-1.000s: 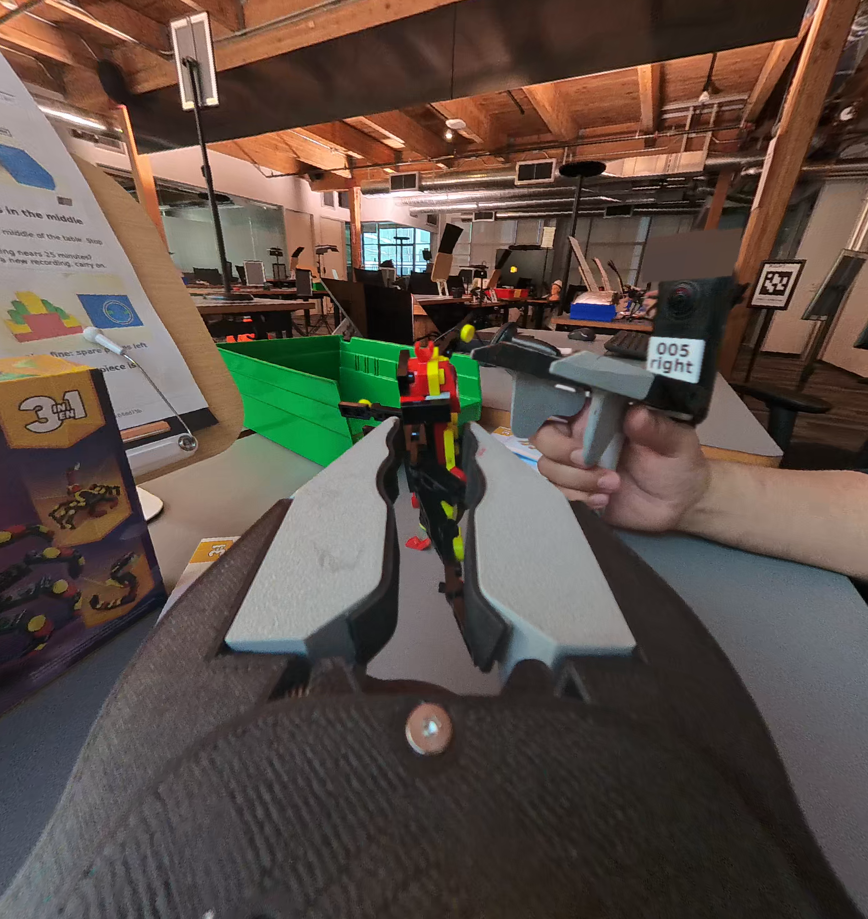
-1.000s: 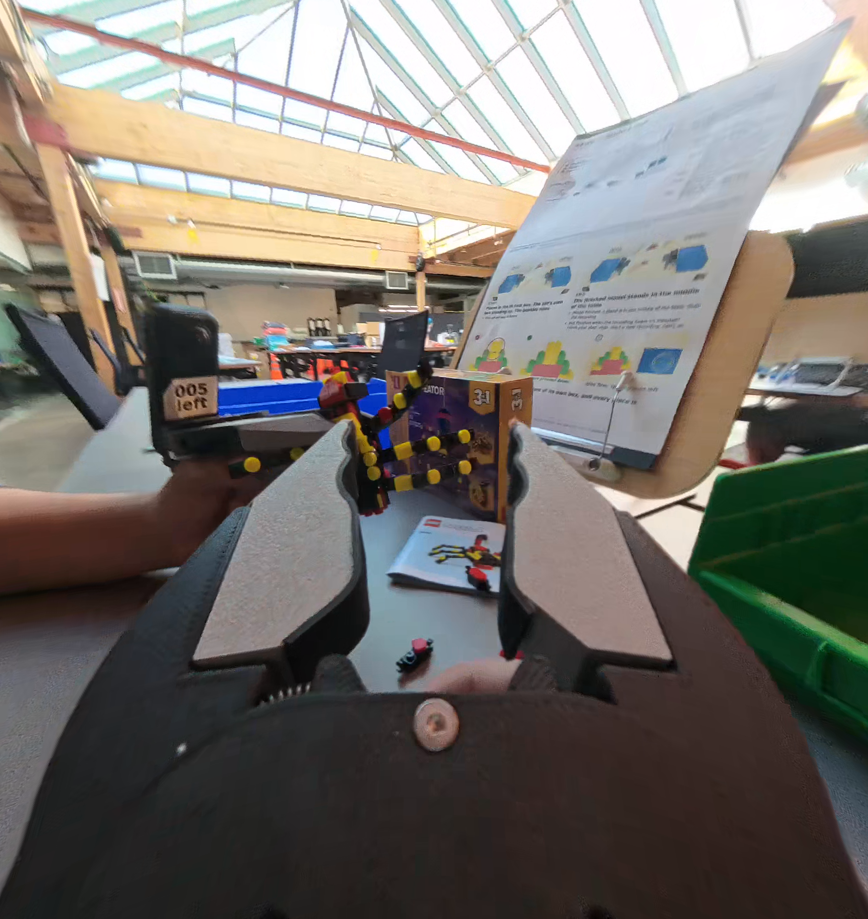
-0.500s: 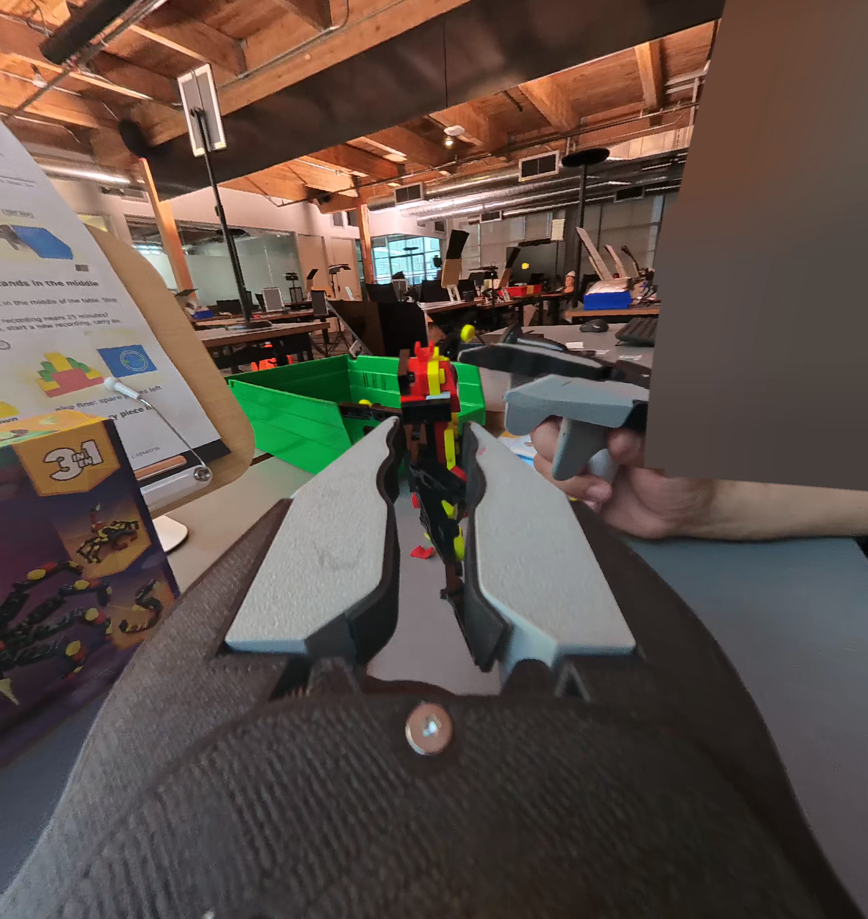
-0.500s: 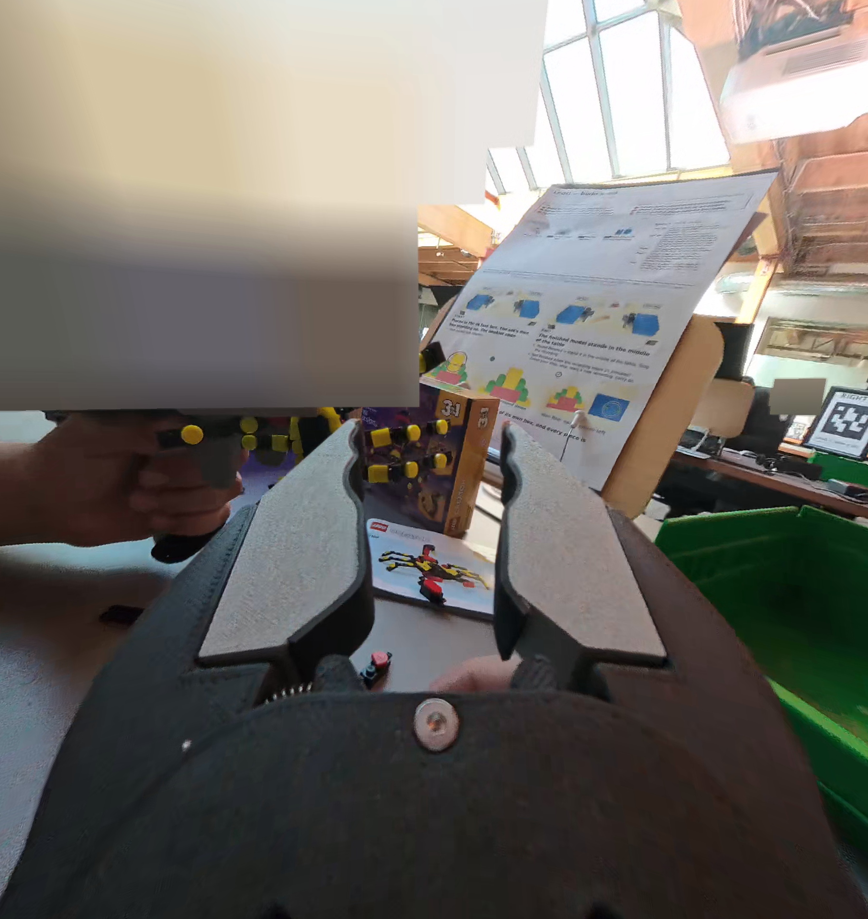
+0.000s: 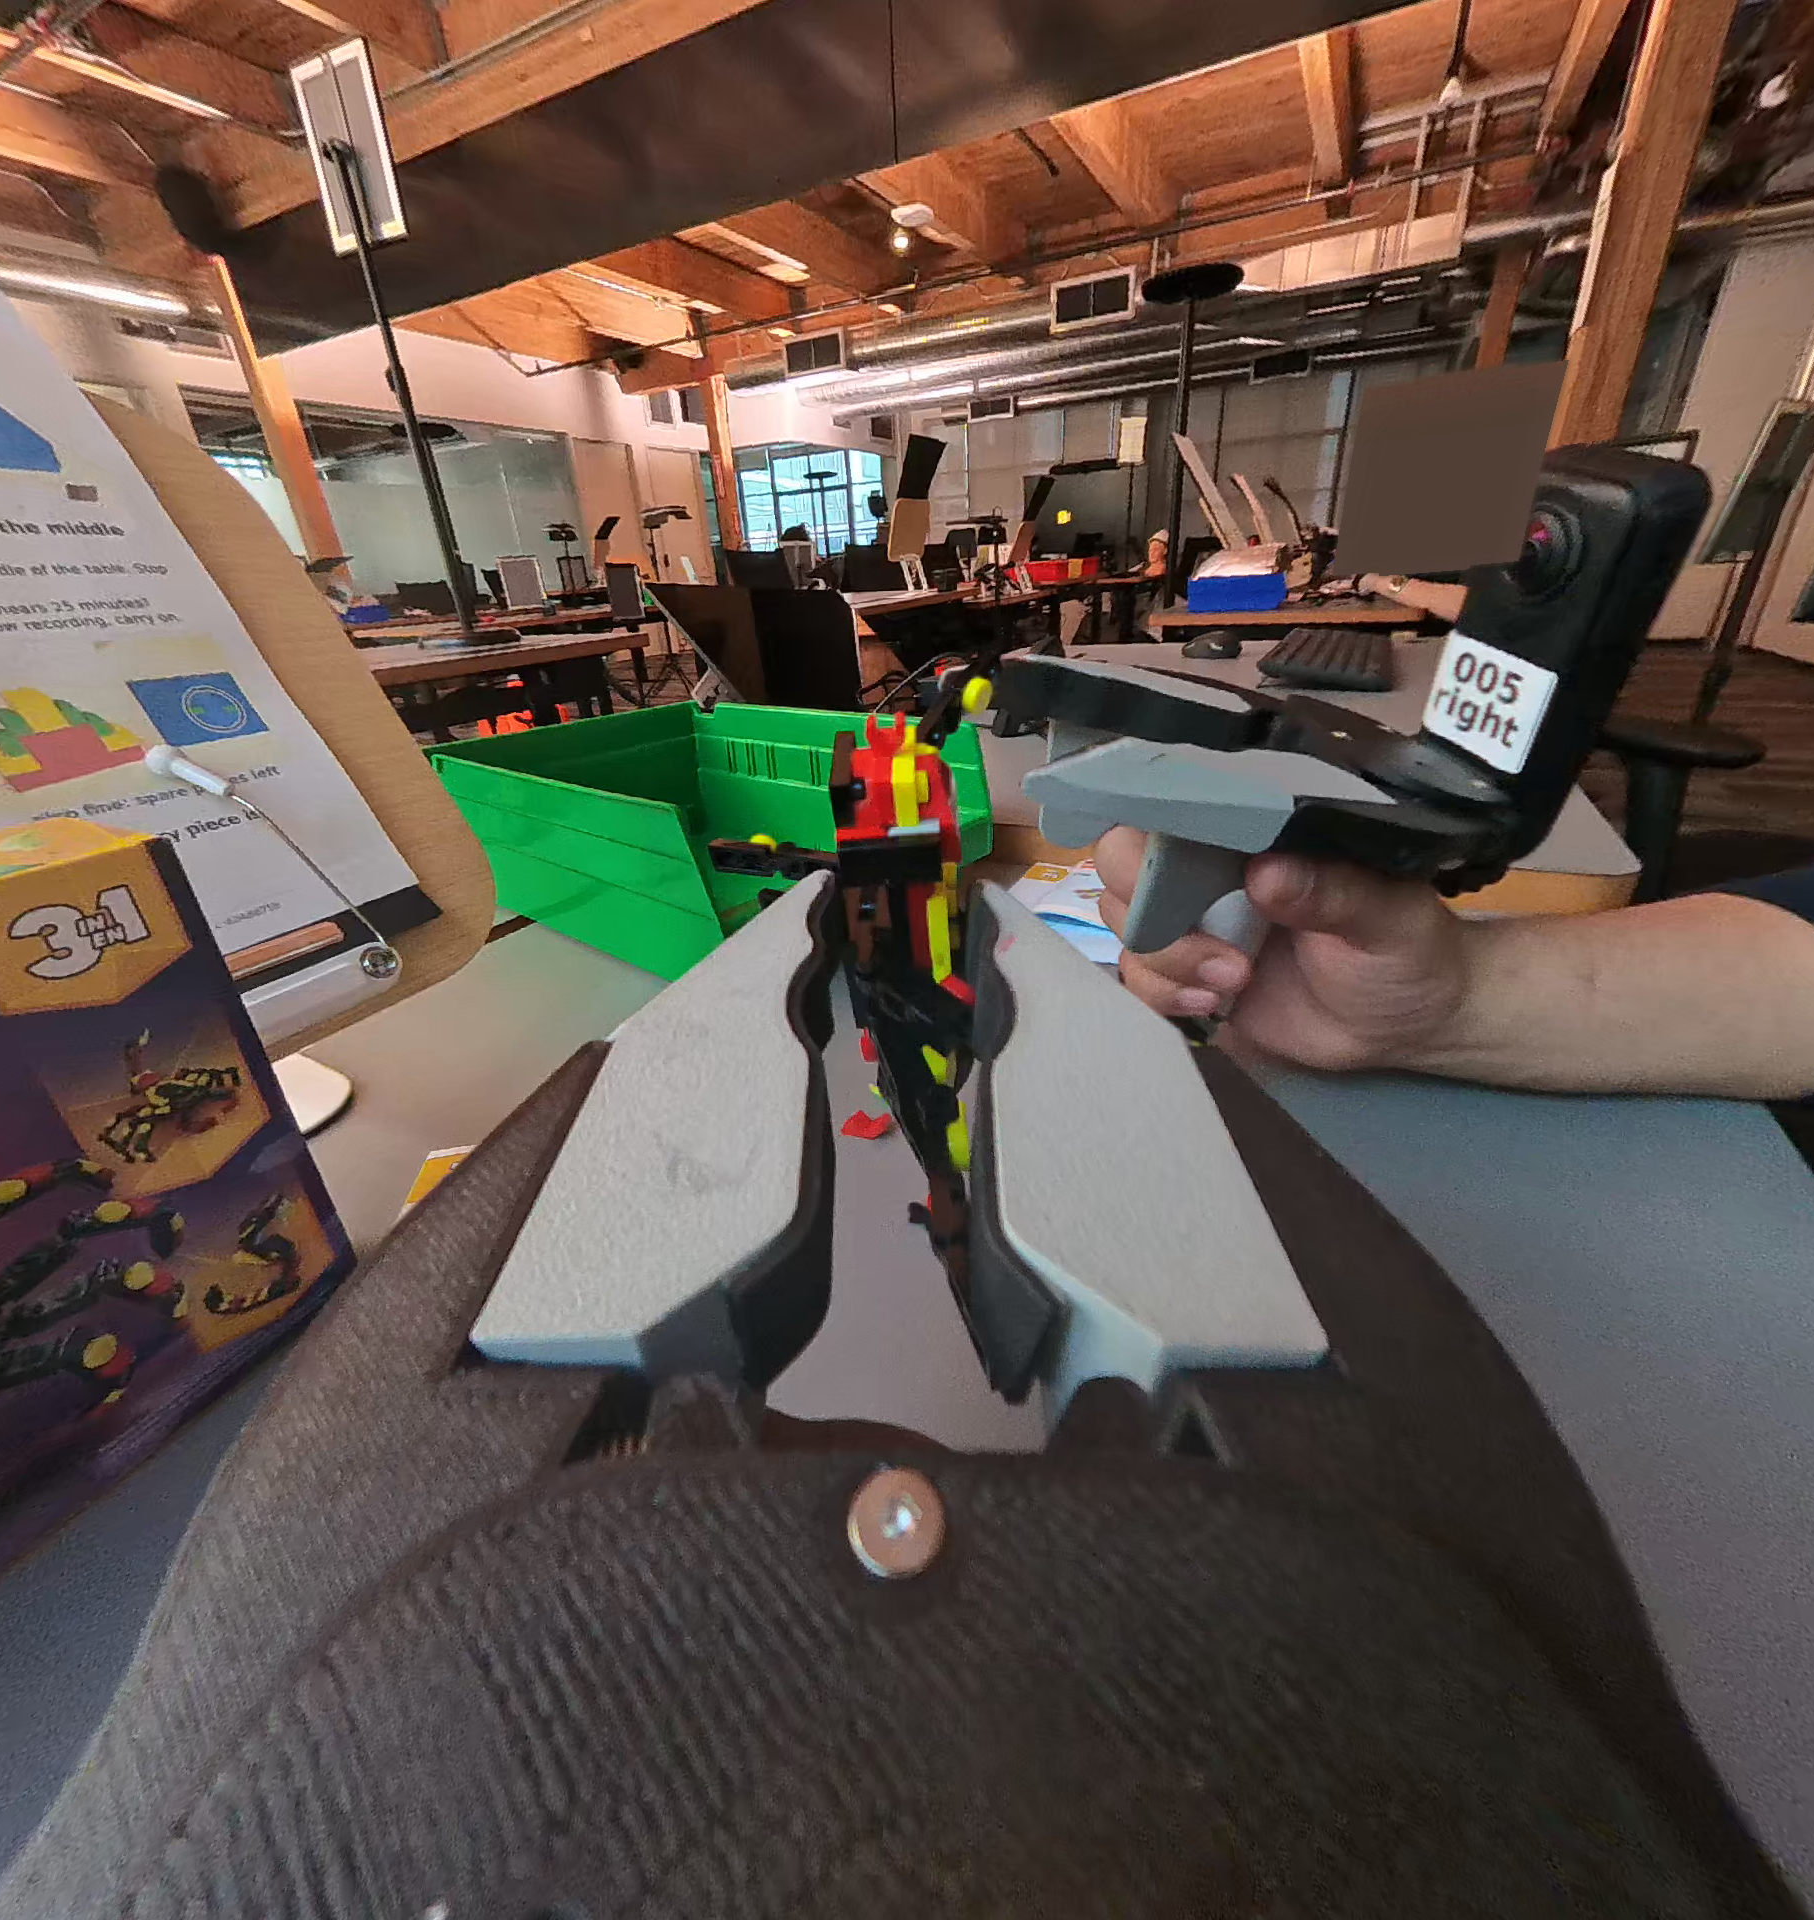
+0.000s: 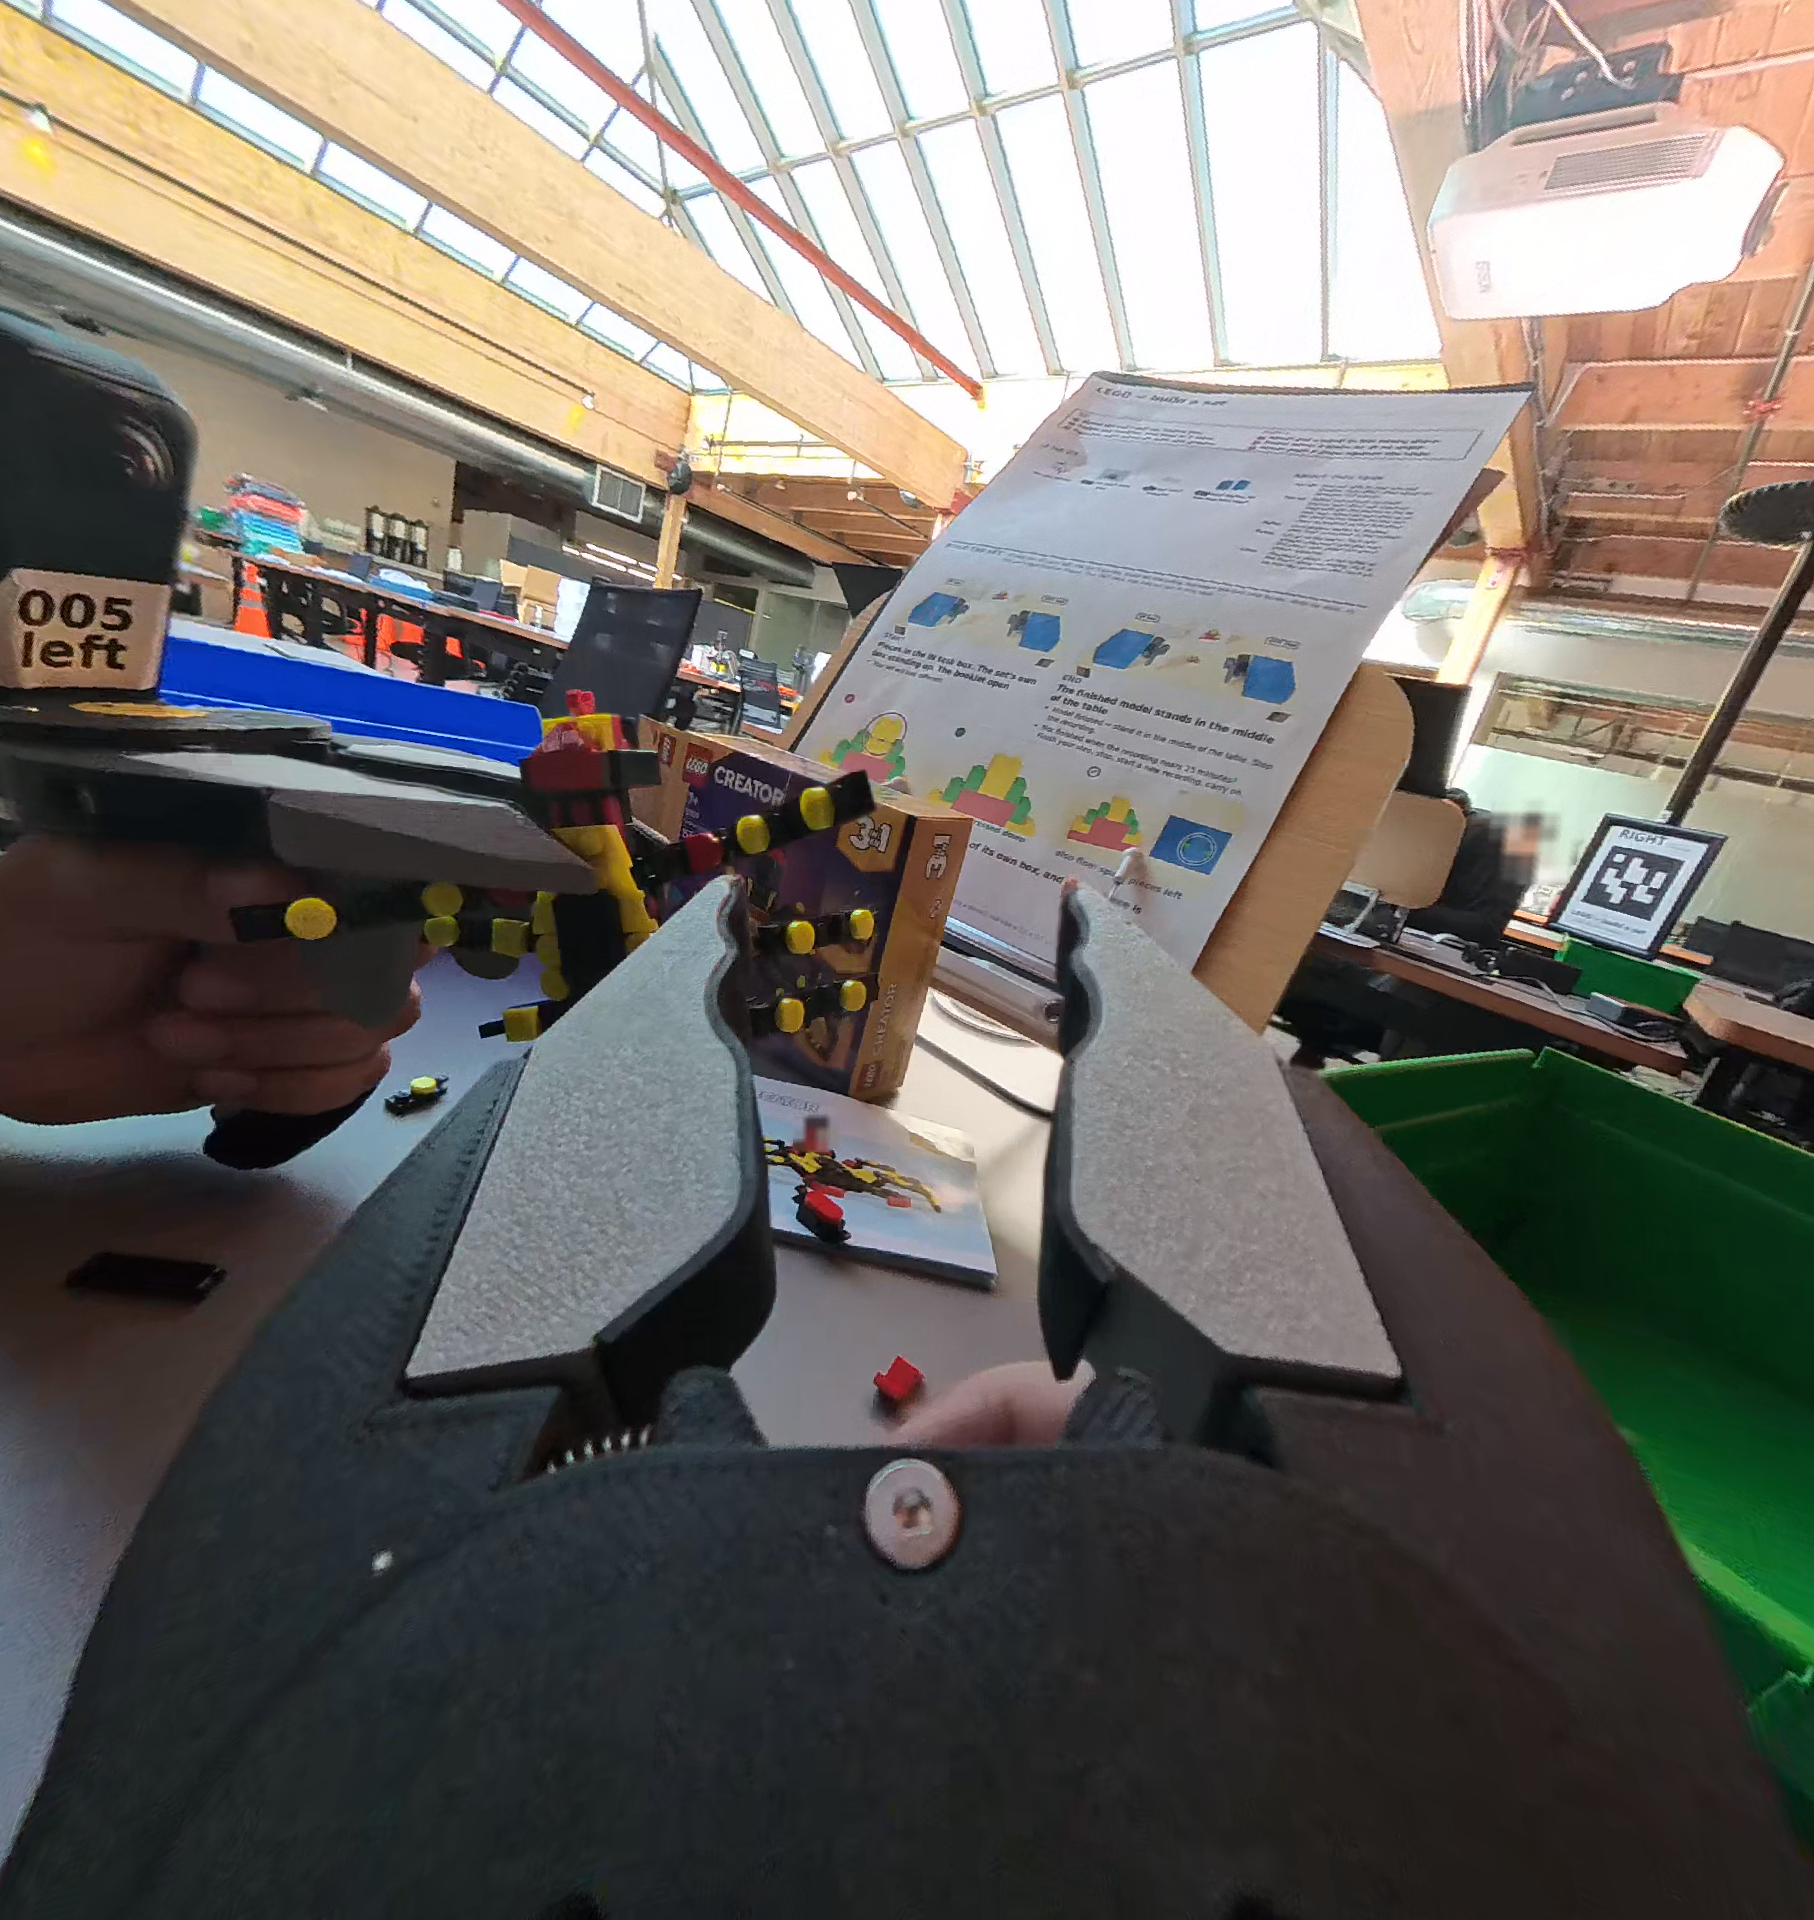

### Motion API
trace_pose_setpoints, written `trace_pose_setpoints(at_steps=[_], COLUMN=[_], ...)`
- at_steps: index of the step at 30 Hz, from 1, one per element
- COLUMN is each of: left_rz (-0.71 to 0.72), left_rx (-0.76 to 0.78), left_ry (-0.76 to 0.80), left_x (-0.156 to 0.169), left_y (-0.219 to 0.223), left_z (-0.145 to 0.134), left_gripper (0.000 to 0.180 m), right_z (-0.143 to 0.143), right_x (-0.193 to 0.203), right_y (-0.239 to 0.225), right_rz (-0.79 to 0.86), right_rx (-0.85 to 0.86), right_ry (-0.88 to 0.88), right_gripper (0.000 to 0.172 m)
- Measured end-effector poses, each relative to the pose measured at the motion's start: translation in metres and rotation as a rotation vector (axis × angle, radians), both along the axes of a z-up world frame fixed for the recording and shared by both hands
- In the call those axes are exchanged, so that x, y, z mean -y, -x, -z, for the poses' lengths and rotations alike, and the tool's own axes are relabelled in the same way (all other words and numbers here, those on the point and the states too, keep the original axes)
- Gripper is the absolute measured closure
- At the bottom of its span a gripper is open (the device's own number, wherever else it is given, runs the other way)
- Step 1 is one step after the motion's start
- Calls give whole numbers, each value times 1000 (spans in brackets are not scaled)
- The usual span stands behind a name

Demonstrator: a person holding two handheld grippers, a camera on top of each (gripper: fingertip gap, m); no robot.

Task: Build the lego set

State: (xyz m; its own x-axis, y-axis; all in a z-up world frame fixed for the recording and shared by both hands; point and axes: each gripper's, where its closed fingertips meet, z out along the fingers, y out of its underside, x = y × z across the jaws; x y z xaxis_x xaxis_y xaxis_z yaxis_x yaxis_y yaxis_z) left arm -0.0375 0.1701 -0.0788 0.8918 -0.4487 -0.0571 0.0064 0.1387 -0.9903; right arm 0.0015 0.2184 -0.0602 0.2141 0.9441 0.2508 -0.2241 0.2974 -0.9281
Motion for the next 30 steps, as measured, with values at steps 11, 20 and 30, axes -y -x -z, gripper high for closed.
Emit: trace_pose_setpoints(at_steps=[11, 20, 30], left_rz=[-25, 2, -44], left_rx=[15, 27, -24], left_ry=[6, 10, 2], left_x=[-4, -5, -6], left_y=[3, -1, 3], left_z=[6, 4, 4], left_gripper=[160, 160, 159], right_z=[10, 18, 14], right_x=[-23, -14, -36], right_y=[-6, 1, -15], right_rz=[-58, -135, -36], right_rx=[39, 88, 35], right_ry=[151, 151, 200], right_gripper=[113, 117, 119])
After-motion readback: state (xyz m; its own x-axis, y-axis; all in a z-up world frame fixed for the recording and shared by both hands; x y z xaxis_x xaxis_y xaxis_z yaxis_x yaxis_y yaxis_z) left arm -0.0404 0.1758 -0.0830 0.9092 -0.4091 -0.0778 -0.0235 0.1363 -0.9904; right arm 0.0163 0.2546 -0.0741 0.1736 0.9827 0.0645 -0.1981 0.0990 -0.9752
